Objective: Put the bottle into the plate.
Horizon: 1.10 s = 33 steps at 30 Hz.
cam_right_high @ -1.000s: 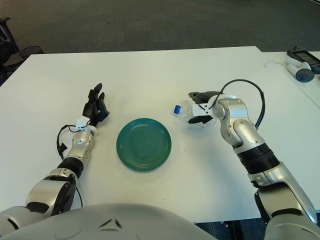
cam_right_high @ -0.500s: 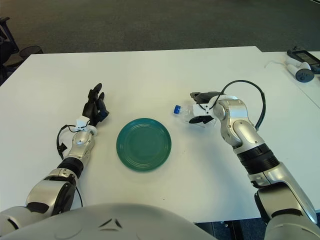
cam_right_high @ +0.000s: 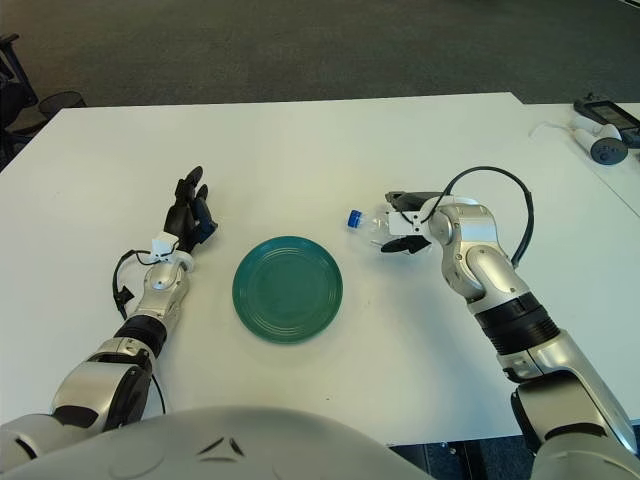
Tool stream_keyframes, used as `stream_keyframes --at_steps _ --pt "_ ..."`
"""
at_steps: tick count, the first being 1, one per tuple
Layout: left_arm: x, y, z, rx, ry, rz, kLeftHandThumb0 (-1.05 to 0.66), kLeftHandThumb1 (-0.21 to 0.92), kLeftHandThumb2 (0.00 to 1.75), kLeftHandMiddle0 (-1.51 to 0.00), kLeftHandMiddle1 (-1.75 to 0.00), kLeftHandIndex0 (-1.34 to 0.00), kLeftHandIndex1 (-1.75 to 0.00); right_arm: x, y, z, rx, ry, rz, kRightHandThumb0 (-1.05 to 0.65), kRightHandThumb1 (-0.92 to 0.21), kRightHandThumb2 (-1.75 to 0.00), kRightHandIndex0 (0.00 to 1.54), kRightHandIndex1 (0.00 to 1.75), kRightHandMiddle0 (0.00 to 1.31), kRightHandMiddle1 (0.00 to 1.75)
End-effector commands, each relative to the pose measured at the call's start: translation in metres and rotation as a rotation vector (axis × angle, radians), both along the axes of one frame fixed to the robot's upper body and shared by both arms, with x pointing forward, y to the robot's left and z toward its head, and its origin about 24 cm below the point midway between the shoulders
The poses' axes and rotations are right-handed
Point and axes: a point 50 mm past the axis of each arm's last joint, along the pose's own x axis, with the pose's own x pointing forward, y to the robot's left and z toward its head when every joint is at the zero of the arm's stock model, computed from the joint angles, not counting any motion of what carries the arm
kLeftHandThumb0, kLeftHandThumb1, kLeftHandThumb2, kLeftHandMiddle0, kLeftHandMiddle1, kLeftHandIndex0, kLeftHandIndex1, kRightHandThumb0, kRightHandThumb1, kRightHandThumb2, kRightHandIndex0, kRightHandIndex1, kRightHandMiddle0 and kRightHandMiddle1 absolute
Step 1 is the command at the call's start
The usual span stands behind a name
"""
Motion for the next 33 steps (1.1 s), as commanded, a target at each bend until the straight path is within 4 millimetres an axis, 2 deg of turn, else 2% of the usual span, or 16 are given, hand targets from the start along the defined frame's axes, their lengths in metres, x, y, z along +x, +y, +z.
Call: stream_keyframes --at_steps 1,12,16,33 --pt "-0.039 0.001 -0.044 -0.01 0.192 0.012 -0.83 0.92 1.06 -0.27 -0.02 0.0 -0.51 -0.003 -0.008 -0.004 -0.033 0.009 -0.026 -1.05 -0.92 -0.38 0.0 0.0 0.0 0.0" --pt "-0.04 0.002 -0.044 -0.008 0.183 0.012 -0.83 0.92 1.06 -0.27 -0.02 0.0 -0.51 -0.013 -0.012 -0.024 -0.056 0.075 -0.063 -1.05 -0.92 -0.44 0.0 0.0 0.0 0.0" --pt "-0.041 0.003 -0.043 -0.008 0.18 0.017 -0.84 0.92 1.05 -0.27 -0.02 0.0 -0.52 -0.019 -0.015 -0.038 -0.059 0.104 -0.07 -1.05 -0.92 -0.48 0.0 0.0 0.0 0.0" --pt "-0.041 0.005 -0.044 -0.001 0.184 0.017 -0.84 0.92 1.05 -0.27 -0.02 0.0 -0.5 -0.021 -0.017 -0.062 -0.051 0.148 -0.078 -1.05 -0.92 -0.5 0.0 0.0 0.0 0.0"
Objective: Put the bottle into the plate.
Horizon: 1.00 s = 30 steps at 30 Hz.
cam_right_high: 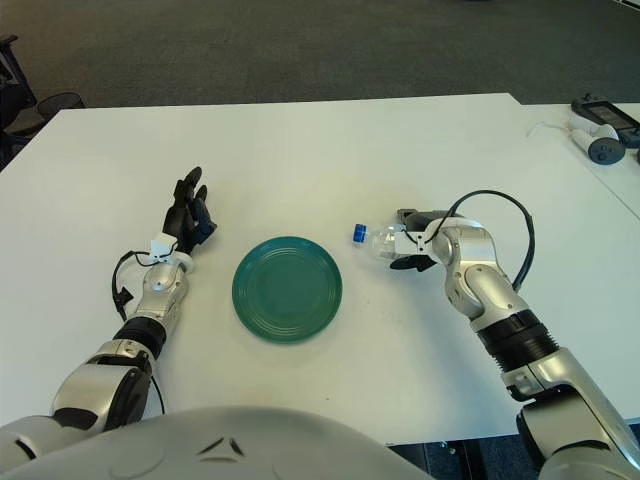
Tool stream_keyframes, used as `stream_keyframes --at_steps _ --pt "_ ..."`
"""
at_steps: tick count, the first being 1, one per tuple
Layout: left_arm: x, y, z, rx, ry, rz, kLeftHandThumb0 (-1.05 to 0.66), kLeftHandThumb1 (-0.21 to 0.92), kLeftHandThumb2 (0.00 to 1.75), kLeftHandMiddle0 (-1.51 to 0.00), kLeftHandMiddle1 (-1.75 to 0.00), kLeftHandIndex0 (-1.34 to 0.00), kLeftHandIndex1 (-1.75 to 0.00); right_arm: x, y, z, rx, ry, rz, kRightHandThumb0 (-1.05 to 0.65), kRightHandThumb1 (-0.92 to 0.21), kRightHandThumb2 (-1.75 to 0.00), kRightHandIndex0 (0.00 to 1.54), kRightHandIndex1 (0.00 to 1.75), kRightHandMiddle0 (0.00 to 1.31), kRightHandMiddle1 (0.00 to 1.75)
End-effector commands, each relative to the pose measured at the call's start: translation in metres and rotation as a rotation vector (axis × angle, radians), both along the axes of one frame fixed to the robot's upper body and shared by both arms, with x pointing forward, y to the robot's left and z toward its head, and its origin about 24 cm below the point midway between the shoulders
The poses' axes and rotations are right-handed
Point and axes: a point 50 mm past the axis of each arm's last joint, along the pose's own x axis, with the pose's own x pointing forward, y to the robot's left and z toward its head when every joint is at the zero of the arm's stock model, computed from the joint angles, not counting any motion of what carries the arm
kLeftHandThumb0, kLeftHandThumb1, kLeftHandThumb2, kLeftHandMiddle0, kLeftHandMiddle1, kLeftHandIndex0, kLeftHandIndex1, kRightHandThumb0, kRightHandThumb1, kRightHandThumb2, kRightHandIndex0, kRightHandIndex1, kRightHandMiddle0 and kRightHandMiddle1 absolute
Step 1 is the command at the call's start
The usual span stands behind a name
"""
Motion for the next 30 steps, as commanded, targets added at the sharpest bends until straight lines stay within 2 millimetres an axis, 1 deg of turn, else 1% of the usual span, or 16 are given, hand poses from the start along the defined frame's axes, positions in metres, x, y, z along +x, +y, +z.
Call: stream_keyframes --at_steps 1,11,14,16,17,19,20,21,22,23,24,25,26,27,29,30 --pt "-0.04 0.004 -0.044 0.002 0.185 0.014 -0.84 0.92 1.05 -0.27 -0.01 0.0 -0.49 -0.012 -0.001 -0.028 0.013 0.107 -0.02 -1.05 -0.92 -0.49 0.0 0.0 0.0 0.0" --pt "-0.04 0.006 -0.044 -0.003 0.185 0.013 -0.84 0.92 1.04 -0.26 -0.01 0.0 -0.48 -0.011 -0.001 -0.033 0.044 0.075 -0.03 -1.05 -0.92 -0.46 0.03 0.02 0.03 0.02" --pt "-0.04 0.006 -0.044 -0.002 0.187 0.014 -0.84 0.92 1.04 -0.26 -0.01 0.0 -0.47 -0.011 -0.001 -0.035 0.055 0.06 -0.04 -1.03 -0.92 -0.43 0.09 0.05 0.01 0.36" --pt "-0.04 0.007 -0.044 -0.002 0.187 0.015 -0.84 0.92 1.04 -0.26 -0.01 0.0 -0.47 -0.01 0.0 -0.035 0.065 0.05 -0.048 -1.01 -0.92 -0.41 0.13 0.07 0.0 0.54" --pt "-0.04 0.007 -0.044 -0.002 0.187 0.016 -0.84 0.92 1.04 -0.26 -0.01 0.0 -0.47 -0.01 0.0 -0.035 0.077 0.041 -0.055 -1.01 -0.92 -0.4 0.14 0.08 0.0 0.57" --pt "-0.04 0.007 -0.044 -0.001 0.188 0.017 -0.84 0.92 1.04 -0.26 -0.01 0.0 -0.47 -0.01 -0.001 -0.037 0.101 0.025 -0.063 -0.98 -0.92 -0.37 0.17 0.27 0.0 0.7" --pt "-0.04 0.007 -0.044 -0.001 0.19 0.018 -0.84 0.92 1.04 -0.26 -0.01 0.0 -0.47 -0.009 -0.003 -0.038 0.114 0.016 -0.066 -0.9 -0.88 -0.36 0.21 0.53 0.0 0.95" --pt "-0.04 0.007 -0.044 -0.001 0.191 0.019 -0.84 0.92 1.04 -0.26 -0.01 0.0 -0.48 -0.009 -0.005 -0.04 0.121 0.011 -0.068 -0.86 -0.83 -0.39 0.25 0.67 0.0 1.11" --pt "-0.04 0.007 -0.044 -0.001 0.191 0.02 -0.84 0.92 1.04 -0.26 -0.01 0.0 -0.48 -0.008 -0.006 -0.041 0.126 0.008 -0.068 -0.79 -0.74 -0.48 0.3 0.89 0.01 1.34" --pt "-0.04 0.007 -0.044 -0.001 0.19 0.022 -0.84 0.92 1.04 -0.26 -0.01 0.0 -0.48 -0.005 -0.011 -0.048 0.131 -0.004 -0.08 -0.75 -0.68 -0.56 0.33 1.03 0.01 1.48" --pt "-0.04 0.007 -0.044 0.0 0.189 0.023 -0.84 0.92 1.04 -0.26 -0.01 0.0 -0.48 -0.005 -0.014 -0.051 0.143 -0.026 -0.091 -0.71 -0.62 -0.62 0.36 1.12 0.06 1.54" --pt "-0.04 0.007 -0.044 0.0 0.187 0.025 -0.84 0.92 1.05 -0.26 -0.01 0.0 -0.49 -0.005 -0.015 -0.054 0.152 -0.043 -0.098 -0.45 -0.48 -0.88 0.51 1.27 0.2 1.61" --pt "-0.041 0.007 -0.044 0.001 0.187 0.025 -0.84 0.92 1.05 -0.26 -0.01 0.0 -0.49 -0.005 -0.016 -0.055 0.158 -0.054 -0.101 -0.29 -0.38 -1.06 0.61 1.36 0.29 1.66" --pt "-0.041 0.007 -0.044 0.002 0.186 0.025 -0.84 0.92 1.05 -0.26 -0.01 0.0 -0.49 -0.005 -0.016 -0.055 0.17 -0.075 -0.103 -0.24 -0.35 -1.12 0.65 1.39 0.32 1.68" --pt "-0.041 0.007 -0.044 0.003 0.186 0.025 -0.84 0.92 1.05 -0.27 -0.01 0.0 -0.49 -0.004 -0.015 -0.056 0.186 -0.107 -0.101 -0.1 -0.18 -1.36 0.77 1.45 0.51 1.72" --pt "-0.041 0.007 -0.044 0.003 0.187 0.025 -0.84 0.92 1.05 -0.27 -0.01 0.0 -0.5 -0.004 -0.015 -0.056 0.192 -0.118 -0.099 -0.08 -0.15 -1.4 0.79 1.46 0.53 1.72"
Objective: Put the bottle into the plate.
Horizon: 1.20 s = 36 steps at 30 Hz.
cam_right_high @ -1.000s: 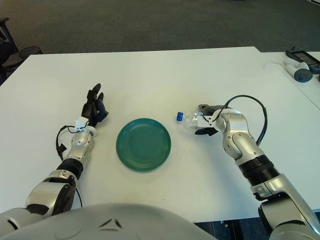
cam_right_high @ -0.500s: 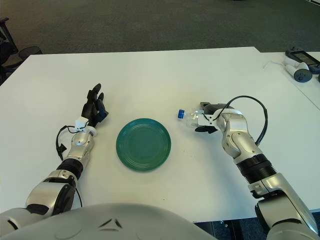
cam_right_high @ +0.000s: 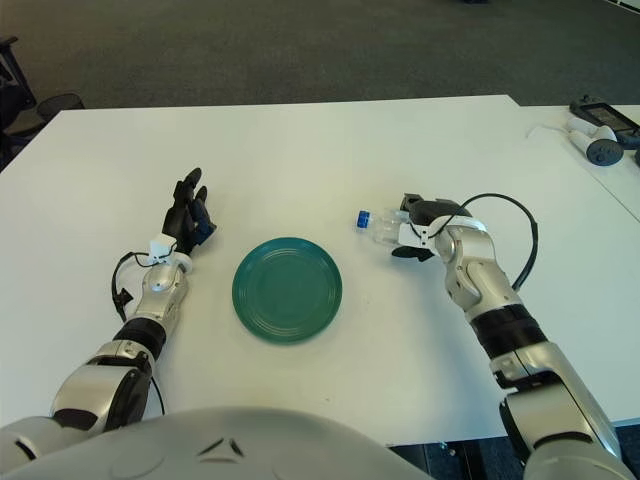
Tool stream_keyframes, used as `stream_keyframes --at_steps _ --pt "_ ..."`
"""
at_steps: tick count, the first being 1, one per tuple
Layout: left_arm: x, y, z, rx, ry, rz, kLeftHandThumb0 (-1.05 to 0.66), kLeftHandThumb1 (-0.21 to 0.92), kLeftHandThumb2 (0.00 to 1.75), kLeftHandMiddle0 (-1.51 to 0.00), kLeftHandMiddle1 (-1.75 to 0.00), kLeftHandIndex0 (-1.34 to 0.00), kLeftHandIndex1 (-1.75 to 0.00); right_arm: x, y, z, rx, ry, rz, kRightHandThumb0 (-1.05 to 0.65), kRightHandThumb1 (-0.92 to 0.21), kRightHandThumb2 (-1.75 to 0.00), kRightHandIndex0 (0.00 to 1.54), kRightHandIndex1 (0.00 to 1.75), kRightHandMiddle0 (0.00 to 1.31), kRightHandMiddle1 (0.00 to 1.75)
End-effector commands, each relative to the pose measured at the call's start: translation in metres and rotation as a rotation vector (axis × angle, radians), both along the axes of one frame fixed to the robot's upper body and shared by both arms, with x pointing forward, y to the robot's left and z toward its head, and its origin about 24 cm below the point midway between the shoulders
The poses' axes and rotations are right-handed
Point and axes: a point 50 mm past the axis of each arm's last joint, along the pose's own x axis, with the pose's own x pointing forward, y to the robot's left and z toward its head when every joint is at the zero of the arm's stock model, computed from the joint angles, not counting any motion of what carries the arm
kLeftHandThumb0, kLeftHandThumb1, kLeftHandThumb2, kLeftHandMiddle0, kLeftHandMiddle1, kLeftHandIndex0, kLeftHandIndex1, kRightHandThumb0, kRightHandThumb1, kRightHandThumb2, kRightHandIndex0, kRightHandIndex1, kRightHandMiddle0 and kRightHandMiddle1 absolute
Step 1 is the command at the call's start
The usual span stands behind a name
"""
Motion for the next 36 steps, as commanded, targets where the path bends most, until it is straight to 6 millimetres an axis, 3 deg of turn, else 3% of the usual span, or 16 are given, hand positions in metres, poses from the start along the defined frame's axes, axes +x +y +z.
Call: stream_keyframes --at_steps 1,4,8,36 --pt "-0.0407 0.0054 -0.0443 0.006 0.188 0.026 -0.84 0.92 1.05 -0.27 -0.01 0.0 -0.5 -0.0227 -0.0005 -0.039 0.074 0.113 -0.024 -0.05 -0.11 -1.45 0.82 1.47 0.57 1.73" --pt "-0.0408 0.0051 -0.045 0.002 0.196 0.03 -0.84 0.92 1.04 -0.27 -0.02 0.0 -0.5 -0.0265 0.0021 -0.0383 0.098 0.068 -0.007 -0.02 0.0 -1.61 0.89 1.56 0.65 1.74" --pt "-0.0417 0.0048 -0.0448 0.002 0.19 0.03 -0.85 0.92 1.04 -0.27 -0.02 0.0 -0.51 -0.0283 0.0025 -0.0387 0.115 0.05 -0.014 0.0 0.05 -1.69 0.91 1.62 0.68 1.75" --pt "-0.0411 0.0039 -0.0462 -0.009 0.205 0.026 -0.85 0.92 1.02 -0.27 -0.01 0.0 -0.49 -0.0315 -0.0052 -0.0411 0.171 0.026 0.01 0.0 0.02 -1.7 0.86 1.74 0.64 1.75"
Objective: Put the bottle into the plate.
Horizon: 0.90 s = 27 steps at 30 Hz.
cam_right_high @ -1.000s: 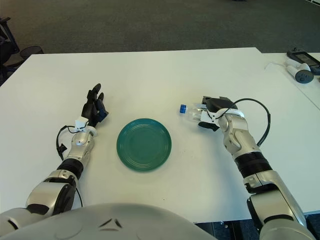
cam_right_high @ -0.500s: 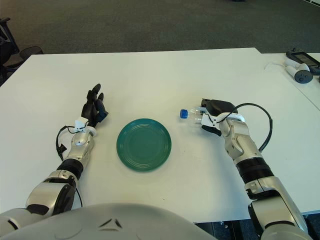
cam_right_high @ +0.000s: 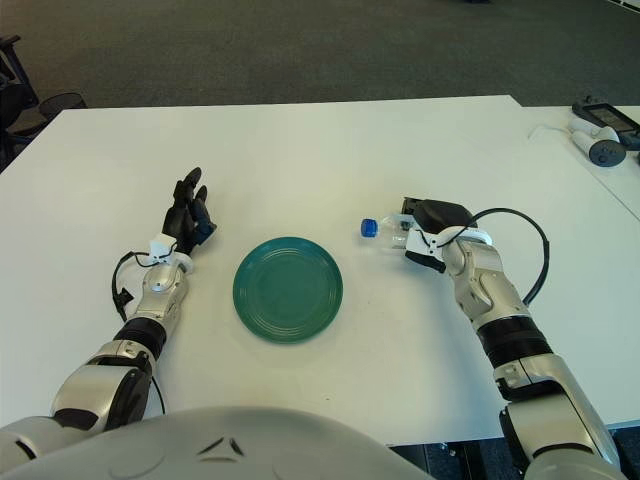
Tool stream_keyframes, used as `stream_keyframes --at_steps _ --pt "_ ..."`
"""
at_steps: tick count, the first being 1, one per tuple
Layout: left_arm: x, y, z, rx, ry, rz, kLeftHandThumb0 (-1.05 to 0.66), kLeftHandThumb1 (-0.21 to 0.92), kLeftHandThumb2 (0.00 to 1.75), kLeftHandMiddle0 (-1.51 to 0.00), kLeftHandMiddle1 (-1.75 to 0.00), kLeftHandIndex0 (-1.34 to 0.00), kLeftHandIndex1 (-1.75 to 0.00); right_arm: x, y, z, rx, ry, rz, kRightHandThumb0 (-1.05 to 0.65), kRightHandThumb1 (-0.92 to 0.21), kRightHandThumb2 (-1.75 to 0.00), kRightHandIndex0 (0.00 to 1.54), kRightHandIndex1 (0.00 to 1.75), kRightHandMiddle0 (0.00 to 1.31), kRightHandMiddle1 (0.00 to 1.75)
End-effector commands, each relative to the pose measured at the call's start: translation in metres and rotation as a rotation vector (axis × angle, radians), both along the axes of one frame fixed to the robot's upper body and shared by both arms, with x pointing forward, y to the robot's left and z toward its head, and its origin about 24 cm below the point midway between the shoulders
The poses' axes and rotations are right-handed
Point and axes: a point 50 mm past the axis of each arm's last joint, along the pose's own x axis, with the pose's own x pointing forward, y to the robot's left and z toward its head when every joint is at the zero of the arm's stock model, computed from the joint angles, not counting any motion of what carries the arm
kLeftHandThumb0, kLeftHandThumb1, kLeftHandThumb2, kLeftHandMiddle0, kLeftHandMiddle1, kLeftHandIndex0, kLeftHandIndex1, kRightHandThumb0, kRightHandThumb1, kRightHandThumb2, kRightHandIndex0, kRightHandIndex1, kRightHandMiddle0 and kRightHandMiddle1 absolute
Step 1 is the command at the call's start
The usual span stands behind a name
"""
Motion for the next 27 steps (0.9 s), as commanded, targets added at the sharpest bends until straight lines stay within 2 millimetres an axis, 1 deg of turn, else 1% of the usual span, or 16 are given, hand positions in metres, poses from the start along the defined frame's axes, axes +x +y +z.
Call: stream_keyframes --at_steps 1,3,7,8,10,11,14,16,17,19,20,23,27 --pt "-0.041 0.004 -0.045 -0.003 0.2 0.021 -0.85 0.92 1.03 -0.27 -0.01 0.0 -0.48 -0.021 0.0 -0.036 0.047 0.16 -0.022 0.0 0.02 -1.71 0.86 1.74 0.64 1.75" --pt "-0.041 0.004 -0.045 0.0 0.19 0.016 -0.85 0.92 1.03 -0.27 -0.01 0.0 -0.48 -0.02 -0.002 -0.034 0.056 0.149 -0.035 0.0 0.03 -1.71 0.86 1.74 0.65 1.75" --pt "-0.04 0.004 -0.044 0.001 0.184 0.012 -0.86 0.92 1.03 -0.27 -0.01 0.0 -0.49 -0.008 -0.001 -0.017 0.076 0.105 -0.046 0.0 0.03 -1.72 0.86 1.74 0.65 1.75" --pt "-0.04 0.004 -0.044 0.001 0.183 0.011 -0.86 0.92 1.03 -0.27 -0.02 0.0 -0.49 -0.002 0.001 -0.005 0.092 0.066 -0.045 0.0 0.04 -1.72 0.86 1.74 0.65 1.75" --pt "-0.039 0.003 -0.043 0.001 0.183 0.01 -0.85 0.92 1.02 -0.27 -0.02 0.0 -0.5 0.006 0.005 0.012 0.121 0.004 -0.041 0.0 0.05 -1.73 0.87 1.74 0.66 1.75" --pt "-0.039 0.003 -0.043 0.001 0.183 0.01 -0.85 0.92 1.02 -0.28 -0.02 0.0 -0.5 0.009 0.006 0.018 0.133 -0.018 -0.039 0.0 0.05 -1.74 0.88 1.74 0.67 1.75" --pt "-0.038 0.002 -0.042 -0.002 0.179 0.01 -0.85 0.92 1.03 -0.28 -0.02 0.0 -0.51 0.016 0.01 0.045 0.216 -0.164 -0.022 0.0 0.06 -1.74 0.88 1.74 0.68 1.75" --pt "-0.038 0.002 -0.042 -0.001 0.174 0.009 -0.85 0.92 1.03 -0.28 -0.02 0.0 -0.52 0.017 0.013 0.059 0.254 -0.229 -0.005 0.0 0.06 -1.74 0.87 1.74 0.68 1.75" --pt "-0.037 0.002 -0.041 0.003 0.17 0.007 -0.85 0.92 1.03 -0.28 -0.02 0.0 -0.52 0.017 0.016 0.069 0.28 -0.275 0.013 0.0 0.06 -1.74 0.87 1.74 0.68 1.75" --pt "-0.037 0.002 -0.041 0.007 0.167 0.005 -0.84 0.92 1.03 -0.28 -0.02 0.0 -0.52 0.017 0.02 0.08 0.307 -0.319 0.033 0.0 0.06 -1.75 0.87 1.74 0.68 1.75" --pt "-0.037 0.002 -0.04 0.01 0.166 0.004 -0.84 0.92 1.03 -0.28 -0.02 0.0 -0.52 0.017 0.024 0.09 0.328 -0.36 0.058 0.0 0.05 -1.73 0.86 1.73 0.68 1.75" --pt "-0.037 0.002 -0.04 0.016 0.165 0.002 -0.84 0.92 1.03 -0.28 -0.02 0.0 -0.52 0.016 0.034 0.108 0.353 -0.438 0.107 0.0 0.06 -1.73 0.87 1.73 0.68 1.75" --pt "-0.036 0.002 -0.04 0.014 0.168 -0.004 -0.84 0.92 1.03 -0.28 -0.02 0.0 -0.51 0.01 0.063 0.142 0.356 -0.543 0.192 0.0 0.06 -1.73 0.88 1.7 0.68 1.75"
